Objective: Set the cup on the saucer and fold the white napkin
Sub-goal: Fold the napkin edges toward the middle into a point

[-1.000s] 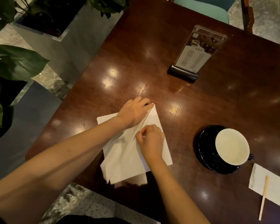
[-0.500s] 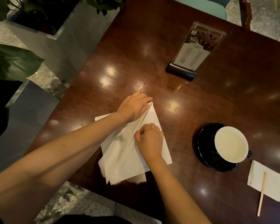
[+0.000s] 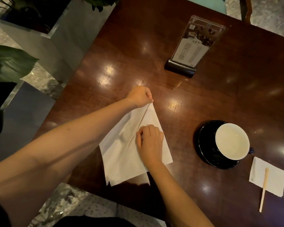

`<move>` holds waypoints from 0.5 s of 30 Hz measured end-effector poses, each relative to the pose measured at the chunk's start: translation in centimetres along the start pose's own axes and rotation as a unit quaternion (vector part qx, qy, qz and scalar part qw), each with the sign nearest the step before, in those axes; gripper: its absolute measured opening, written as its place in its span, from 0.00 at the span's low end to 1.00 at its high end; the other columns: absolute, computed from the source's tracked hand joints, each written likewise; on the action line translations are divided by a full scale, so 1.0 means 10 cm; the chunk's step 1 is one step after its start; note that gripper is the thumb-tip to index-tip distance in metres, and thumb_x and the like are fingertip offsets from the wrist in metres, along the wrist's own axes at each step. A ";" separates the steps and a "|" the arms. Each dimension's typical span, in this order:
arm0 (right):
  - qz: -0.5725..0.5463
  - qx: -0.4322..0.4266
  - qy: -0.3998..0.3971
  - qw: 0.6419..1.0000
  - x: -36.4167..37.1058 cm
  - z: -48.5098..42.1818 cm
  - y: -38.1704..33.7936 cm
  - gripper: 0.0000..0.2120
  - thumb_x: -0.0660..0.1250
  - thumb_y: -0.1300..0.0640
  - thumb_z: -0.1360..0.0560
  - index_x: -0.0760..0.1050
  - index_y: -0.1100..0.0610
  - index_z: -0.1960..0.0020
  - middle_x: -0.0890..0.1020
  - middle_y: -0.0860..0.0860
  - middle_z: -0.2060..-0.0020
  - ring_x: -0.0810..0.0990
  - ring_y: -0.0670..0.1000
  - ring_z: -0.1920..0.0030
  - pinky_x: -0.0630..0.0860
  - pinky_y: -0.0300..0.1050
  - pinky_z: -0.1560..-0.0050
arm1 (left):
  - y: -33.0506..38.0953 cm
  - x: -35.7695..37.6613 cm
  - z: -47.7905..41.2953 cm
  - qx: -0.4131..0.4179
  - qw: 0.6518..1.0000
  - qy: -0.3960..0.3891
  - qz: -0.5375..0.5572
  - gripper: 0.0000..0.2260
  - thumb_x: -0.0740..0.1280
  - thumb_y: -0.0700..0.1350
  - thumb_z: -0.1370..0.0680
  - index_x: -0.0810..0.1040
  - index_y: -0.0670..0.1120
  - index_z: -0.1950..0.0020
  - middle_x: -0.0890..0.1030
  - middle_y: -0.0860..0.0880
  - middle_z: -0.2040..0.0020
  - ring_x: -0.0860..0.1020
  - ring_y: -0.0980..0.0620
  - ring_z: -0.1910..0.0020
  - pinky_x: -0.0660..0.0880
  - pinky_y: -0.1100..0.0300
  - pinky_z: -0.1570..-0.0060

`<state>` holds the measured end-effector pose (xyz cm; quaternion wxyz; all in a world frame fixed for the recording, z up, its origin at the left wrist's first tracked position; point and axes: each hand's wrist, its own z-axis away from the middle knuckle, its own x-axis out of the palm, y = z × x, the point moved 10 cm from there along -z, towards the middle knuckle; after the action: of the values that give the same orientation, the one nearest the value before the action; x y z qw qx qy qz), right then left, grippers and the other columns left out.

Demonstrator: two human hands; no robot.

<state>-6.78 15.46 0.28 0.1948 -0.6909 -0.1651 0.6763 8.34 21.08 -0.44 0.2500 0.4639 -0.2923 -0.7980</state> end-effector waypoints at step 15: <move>-0.043 0.192 -0.067 0.978 -0.53 0.46 0.87 0.12 0.66 0.55 0.25 0.73 0.57 0.44 0.74 0.50 0.53 0.74 0.52 0.51 0.74 0.48 0.51 | -0.84 -0.40 0.74 0.052 0.977 -0.119 -0.171 0.07 0.62 0.50 0.22 0.77 0.49 0.53 0.78 0.53 0.57 0.76 0.52 0.57 0.69 0.62 0.61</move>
<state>-11.81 5.45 0.57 0.3413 -0.5863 -0.0749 0.7308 2.46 31.43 -0.93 0.0489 0.4208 -0.2780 -0.8622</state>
